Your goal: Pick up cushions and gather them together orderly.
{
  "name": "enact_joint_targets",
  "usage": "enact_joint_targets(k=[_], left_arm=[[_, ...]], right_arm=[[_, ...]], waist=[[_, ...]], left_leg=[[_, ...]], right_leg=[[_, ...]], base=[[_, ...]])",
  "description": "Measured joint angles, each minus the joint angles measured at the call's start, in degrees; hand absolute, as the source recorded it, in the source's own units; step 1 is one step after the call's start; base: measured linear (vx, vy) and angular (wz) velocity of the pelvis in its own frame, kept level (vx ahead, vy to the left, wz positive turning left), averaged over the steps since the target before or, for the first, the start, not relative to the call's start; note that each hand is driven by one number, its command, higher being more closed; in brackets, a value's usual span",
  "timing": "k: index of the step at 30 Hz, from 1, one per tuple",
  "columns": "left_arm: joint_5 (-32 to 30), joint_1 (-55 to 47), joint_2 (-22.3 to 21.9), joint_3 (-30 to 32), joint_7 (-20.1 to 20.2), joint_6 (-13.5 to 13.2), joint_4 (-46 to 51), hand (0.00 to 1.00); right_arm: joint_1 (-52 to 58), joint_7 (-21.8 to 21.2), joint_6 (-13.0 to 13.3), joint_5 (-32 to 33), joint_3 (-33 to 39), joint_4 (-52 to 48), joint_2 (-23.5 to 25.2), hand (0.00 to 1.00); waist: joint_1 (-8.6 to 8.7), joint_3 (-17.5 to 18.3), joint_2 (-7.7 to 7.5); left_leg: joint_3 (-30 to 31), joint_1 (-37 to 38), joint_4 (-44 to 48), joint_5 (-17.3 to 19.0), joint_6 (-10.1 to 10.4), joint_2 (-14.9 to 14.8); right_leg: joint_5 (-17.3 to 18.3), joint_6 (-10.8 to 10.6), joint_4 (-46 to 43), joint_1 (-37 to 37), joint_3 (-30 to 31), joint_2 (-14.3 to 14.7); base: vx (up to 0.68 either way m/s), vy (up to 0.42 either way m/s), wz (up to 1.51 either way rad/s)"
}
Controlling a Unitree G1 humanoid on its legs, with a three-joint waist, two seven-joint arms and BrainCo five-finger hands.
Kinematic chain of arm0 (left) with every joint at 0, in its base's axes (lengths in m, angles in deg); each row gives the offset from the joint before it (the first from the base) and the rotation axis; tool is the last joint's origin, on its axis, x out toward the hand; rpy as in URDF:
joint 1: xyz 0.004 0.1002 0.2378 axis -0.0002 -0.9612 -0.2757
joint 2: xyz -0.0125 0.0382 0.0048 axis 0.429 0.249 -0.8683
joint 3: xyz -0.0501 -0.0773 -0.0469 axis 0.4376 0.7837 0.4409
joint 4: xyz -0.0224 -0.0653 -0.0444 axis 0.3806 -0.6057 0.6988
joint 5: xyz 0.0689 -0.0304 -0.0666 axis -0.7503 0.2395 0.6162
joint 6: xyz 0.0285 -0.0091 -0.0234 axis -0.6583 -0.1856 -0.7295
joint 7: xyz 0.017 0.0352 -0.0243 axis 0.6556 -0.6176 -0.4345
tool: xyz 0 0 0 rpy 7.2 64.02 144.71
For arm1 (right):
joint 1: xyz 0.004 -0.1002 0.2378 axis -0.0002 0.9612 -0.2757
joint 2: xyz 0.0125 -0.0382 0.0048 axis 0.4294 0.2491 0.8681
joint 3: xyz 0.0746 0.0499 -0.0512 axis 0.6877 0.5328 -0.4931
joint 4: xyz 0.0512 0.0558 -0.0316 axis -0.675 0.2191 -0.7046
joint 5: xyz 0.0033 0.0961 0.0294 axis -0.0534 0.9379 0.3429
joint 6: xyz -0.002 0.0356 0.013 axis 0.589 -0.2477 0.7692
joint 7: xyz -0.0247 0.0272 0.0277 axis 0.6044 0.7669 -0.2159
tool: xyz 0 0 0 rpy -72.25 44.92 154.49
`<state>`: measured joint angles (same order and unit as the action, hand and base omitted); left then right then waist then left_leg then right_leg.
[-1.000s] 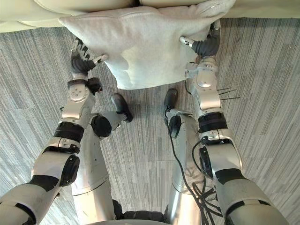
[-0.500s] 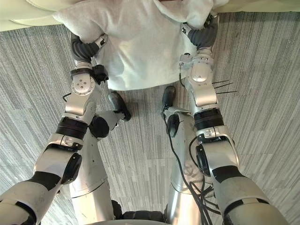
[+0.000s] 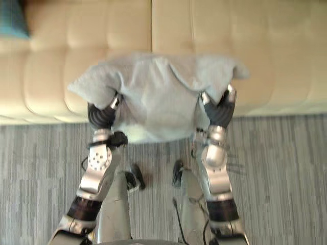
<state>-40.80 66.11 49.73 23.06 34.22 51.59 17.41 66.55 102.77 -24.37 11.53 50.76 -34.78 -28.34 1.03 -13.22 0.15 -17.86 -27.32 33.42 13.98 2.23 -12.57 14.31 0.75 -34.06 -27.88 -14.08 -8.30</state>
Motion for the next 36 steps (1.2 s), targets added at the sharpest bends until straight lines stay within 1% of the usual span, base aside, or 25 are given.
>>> enact_joint_targets(k=[2,5,8,10,12,14,15,16,17,18,20,21,22,23,24,25,26,27,28,29,30,31,33,35,36], left_arm=[[-0.52,-3.11,0.15,-0.03,1.33,-0.51,-0.02,1.00],[-0.97,-5.80,0.15,0.10,2.10,-0.67,-0.17,1.00],[-2.52,-8.55,0.72,0.16,2.77,-0.65,-0.34,1.00],[-2.94,-9.55,1.32,0.64,3.92,-0.64,-0.34,1.00],[-2.94,-10.15,1.19,1.36,4.58,-0.57,-0.43,1.00],[-3.19,-11.90,1.32,1.79,5.52,-0.06,-0.54,1.00],[-3.45,-12.27,1.35,1.79,5.65,0.06,-0.54,1.00],[-4.03,-12.79,1.48,1.85,5.75,0.37,-0.54,1.00],[-4.52,-13.04,1.71,1.85,5.77,0.54,-0.68,1.00],[-4.72,-12.98,1.88,1.91,5.77,0.51,-0.64,1.00],[-5.04,-12.19,2.67,2.07,5.89,0.52,-0.93,1.00],[-5.05,-11.58,2.80,2.09,6.03,0.81,-1.68,1.00],[-5.07,-11.41,2.79,2.08,6.19,0.97,-1.94,1.00],[-5.11,-11.40,2.77,2.02,6.64,0.98,-2.58,1.00],[-5.18,-11.35,2.66,1.42,7.10,1.15,-3.55,1.00],[-5.39,-11.35,1.93,0.58,7.61,1.37,-4.71,1.00],[-5.78,-11.51,0.97,-0.16,8.23,1.88,-5.11,1.00],[-5.97,-11.26,0.74,-0.34,8.46,1.95,-5.15,1.00],[-6.03,-10.16,0.18,-0.75,9.38,1.98,-5.82,1.00],[-6.01,-9.08,-0.04,-0.92,10.11,2.05,-6.85,1.00],[-5.98,-7.92,-0.31,-1.82,10.80,2.05,-7.95,1.00],[-5.92,-7.57,-0.24,-2.34,11.02,2.04,-8.01,1.00],[-5.50,-6.44,-0.09,-2.53,12.25,1.91,-7.95,1.00],[-5.55,-5.48,-0.07,-2.47,12.39,1.93,-7.84,1.00],[-5.58,-5.04,-0.04,-2.54,12.38,1.95,-7.84,1.00]], right_arm=[[2.17,-1.42,0.00,-0.80,0.02,0.81,-0.11,1.00],[1.25,-3.09,-0.07,-1.16,0.25,3.92,-2.09,1.00],[0.43,-5.04,-0.28,-1.21,0.47,7.90,-3.08,1.00],[0.36,-6.00,-0.30,-1.22,0.48,8.82,-3.46,1.00],[-0.60,-6.71,-0.39,-1.22,0.44,10.58,-3.69,1.00],[-0.86,-7.85,-0.95,-1.28,0.39,12.92,-3.88,1.00],[-0.86,-8.20,-1.01,-1.28,0.39,13.42,-3.94,1.00],[-1.01,-8.65,-1.05,-1.28,0.40,14.72,-4.02,1.00],[-1.00,-8.77,-1.09,-1.29,0.34,15.69,-3.97,1.00],[-1.18,-8.93,-1.09,-1.29,0.30,15.98,-3.98,1.00],[-1.76,-9.77,-1.16,-1.29,0.54,16.79,-4.15,1.00],[-1.62,-9.90,-1.53,-1.29,0.70,16.89,-4.60,1.00],[-1.47,-9.96,-1.70,-1.30,0.89,16.90,-4.72,1.00],[-1.10,-10.09,-2.02,-1.30,1.55,16.88,-5.02,1.00],[0.21,-10.44,-2.14,-1.31,1.72,16.66,-5.37,1.00],[1.31,-10.82,-2.30,-1.30,2.31,16.65,-6.13,1.00],[2.02,-10.92,-2.73,-1.30,3.22,16.64,-6.68,1.00],[2.08,-10.98,-2.75,-1.30,3.95,16.63,-6.75,1.00],[2.10,-11.04,-2.78,-1.30,5.03,16.59,-7.02,1.00],[2.23,-10.95,-2.80,-1.28,5.61,16.57,-7.28,1.00],[2.36,-10.91,-2.80,-1.28,6.79,16.33,-7.94,1.00],[2.48,-10.82,-2.80,-1.28,7.42,15.86,-8.01,1.00],[2.42,-10.60,-2.70,-1.29,9.18,13.13,-8.05,1.00],[1.47,-10.48,-2.53,-1.40,9.33,12.04,-8.67,1.00],[0.75,-10.06,-2.59,-1.49,9.34,12.11,-8.93,1.00]], waist=[[0.13,1.56,-0.39],[0.13,2.52,-0.04],[-0.08,2.63,-0.15],[-0.05,2.85,-0.25],[-0.14,2.86,-0.24],[0.06,2.83,-0.23],[0.30,2.83,-0.26],[1.04,2.77,-0.37],[1.30,3.03,-0.26],[1.13,3.13,-0.24],[1.33,3.09,-0.19],[1.84,3.06,-0.13],[2.35,3.04,-0.11],[3.14,3.09,-0.27],[3.49,3.27,-0.42],[3.95,3.55,1.17],[4.14,4.25,2.49],[4.28,4.31,2.63],[4.17,4.31,2.66],[3.74,4.21,2.62],[3.24,4.20,2.72],[3.07,4.16,2.63],[2.88,4.25,2.77],[2.68,4.39,3.11],[2.46,4.38,3.85]], left_leg=[[-0.89,4.04,-5.38,-1.82,-0.05,1.50],[-1.78,7.85,-11.71,-4.02,-0.35,2.75],[-3.12,12.50,-14.93,-4.09,-0.49,3.06],[-4.16,14.22,-15.38,-3.36,-1.37,3.63],[-5.15,15.80,-15.04,-1.79,-1.86,3.87],[-5.83,19.40,-14.41,0.54,-2.46,4.77],[-5.70,20.37,-14.35,1.14,-2.81,5.17],[-5.22,22.49,-14.26,2.71,-3.73,6.05],[-4.84,23.73,-14.11,3.97,-4.14,6.25],[-4.83,23.98,-14.09,4.32,-4.12,6.25],[-3.77,24.06,-14.20,5.29,-3.73,6.28],[-2.70,24.46,-14.50,5.89,-2.99,6.30],[-2.20,24.85,-14.60,6.05,-2.53,6.34],[-1.22,25.91,-14.72,6.25,-1.00,6.55],[0.18,27.92,-14.41,7.55,1.16,6.72],[1.57,29.02,-13.79,8.05,2.32,5.54],[2.15,27.60,-10.64,6.73,4.60,3.69],[2.23,25.94,-7.24,5.56,6.10,2.97],[2.01,21.79,1.68,1.27,6.19,1.01],[1.75,18.13,8.75,-1.14,5.97,-0.82],[0.90,15.74,14.10,-0.34,5.36,-2.55],[0.36,14.80,15.12,0.14,4.57,-2.87],[-1.23,11.46,11.16,1.43,2.49,-2.67],[0.94,8.74,-0.71,0.91,2.99,-0.75],[2.28,8.11,-8.70,-2.84,3.36,-0.12]], right_leg=[[-0.97,-1.06,4.25,3.78,-0.38,-0.22],[-4.68,-1.68,12.12,8.19,-0.78,0.70],[-8.28,-2.42,19.24,13.83,-0.03,1.97],[-8.51,-2.51,19.01,14.68,0.71,1.54],[-8.20,-2.97,15.31,13.99,1.49,0.82],[-7.33,-4.18,3.38,11.42,1.80,-1.99],[-7.38,-4.15,-0.37,10.45,1.81,-2.99],[-7.95,-3.07,-7.59,8.12,1.74,-5.10],[-5.19,-3.27,-9.83,6.64,1.63,-5.52],[-4.25,-3.32,-9.40,5.62,1.43,-5.53],[-3.72,-3.64,-3.81,1.57,0.70,-4.95],[-4.72,-4.27,2.85,-0.47,0.58,-3.99],[-5.84,-4.17,5.67,-0.65,0.47,-3.56],[-7.74,-3.89,10.15,-0.26,0.54,-3.23],[-13.18,-2.52,12.47,1.08,2.32,-2.15],[-14.78,-1.72,10.17,1.68,2.45,-1.89],[-12.34,-0.79,7.67,1.77,0.40,-1.79],[-11.40,-0.56,7.08,1.92,-0.12,-1.83],[-10.27,0.13,7.56,3.28,-0.93,-1.64],[-9.82,0.39,9.16,5.58,-1.37,-1.46],[-9.76,0.42,12.07,9.11,-1.62,-0.85],[-9.77,0.41,13.56,10.82,-1.81,-0.83],[-9.79,0.37,17.29,14.65,-1.98,-0.83],[-9.90,0.20,18.18,14.81,-1.43,-0.61],[-9.97,0.04,18.13,14.75,-0.62,0.40]], base=[[0.21,0.003,0.23],[0.16,0.041,-0.03],[0.13,0.101,-0.21],[0.09,0.123,-0.22],[0.05,0.120,-0.22],[0.05,0.147,-0.13],[0.08,0.127,0.08],[0.10,0.083,0.18],[0.12,0.066,0.14],[0.15,0.023,0.09],[0.24,-0.057,0.20],[0.32,-0.127,0.40],[0.32,-0.140,0.58],[0.35,-0.173,0.68],[0.49,-0.248,0.77],[0.62,-0.266,0.68],[0.52,-0.215,0.49],[0.49,-0.199,0.33],[0.44,-0.232,0.25],[0.43,-0.218,0.16],[0.33,-0.147,0.05],[0.30,-0.076,0.00],[0.35,-0.028,-0.08],[0.28,0.084,-0.38],[0.19,0.150,-0.52]])
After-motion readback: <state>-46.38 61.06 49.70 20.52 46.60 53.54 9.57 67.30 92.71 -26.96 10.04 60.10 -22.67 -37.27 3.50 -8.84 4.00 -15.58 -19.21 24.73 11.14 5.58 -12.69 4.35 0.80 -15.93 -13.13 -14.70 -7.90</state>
